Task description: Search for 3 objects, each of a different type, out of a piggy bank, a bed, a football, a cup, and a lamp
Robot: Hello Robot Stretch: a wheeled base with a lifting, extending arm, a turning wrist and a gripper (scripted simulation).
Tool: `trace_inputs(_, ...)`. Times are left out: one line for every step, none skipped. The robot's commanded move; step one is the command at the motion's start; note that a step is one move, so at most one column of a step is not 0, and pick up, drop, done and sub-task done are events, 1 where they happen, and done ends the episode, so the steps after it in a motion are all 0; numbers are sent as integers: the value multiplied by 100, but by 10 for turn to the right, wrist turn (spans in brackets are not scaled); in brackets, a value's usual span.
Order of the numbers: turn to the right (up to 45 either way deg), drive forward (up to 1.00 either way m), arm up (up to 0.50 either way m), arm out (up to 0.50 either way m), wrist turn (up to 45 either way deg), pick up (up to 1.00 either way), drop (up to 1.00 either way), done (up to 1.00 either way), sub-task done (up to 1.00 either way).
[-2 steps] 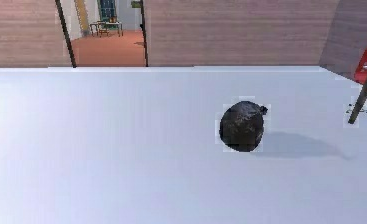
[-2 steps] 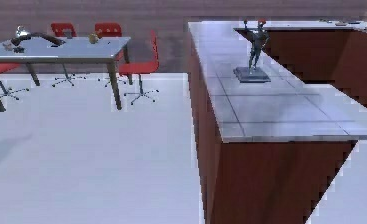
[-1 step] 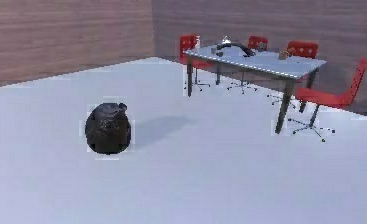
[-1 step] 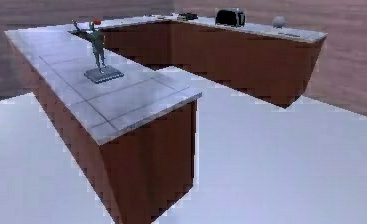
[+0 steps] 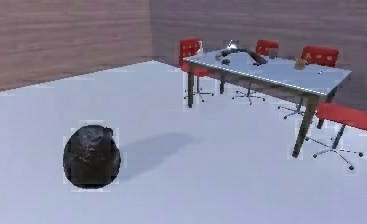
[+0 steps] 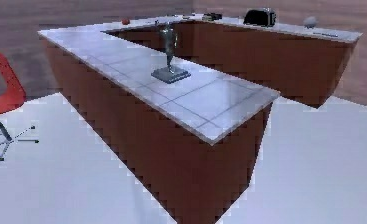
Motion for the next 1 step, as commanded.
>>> trace_inputs(60,0,0,0,0,0,0,0,0)
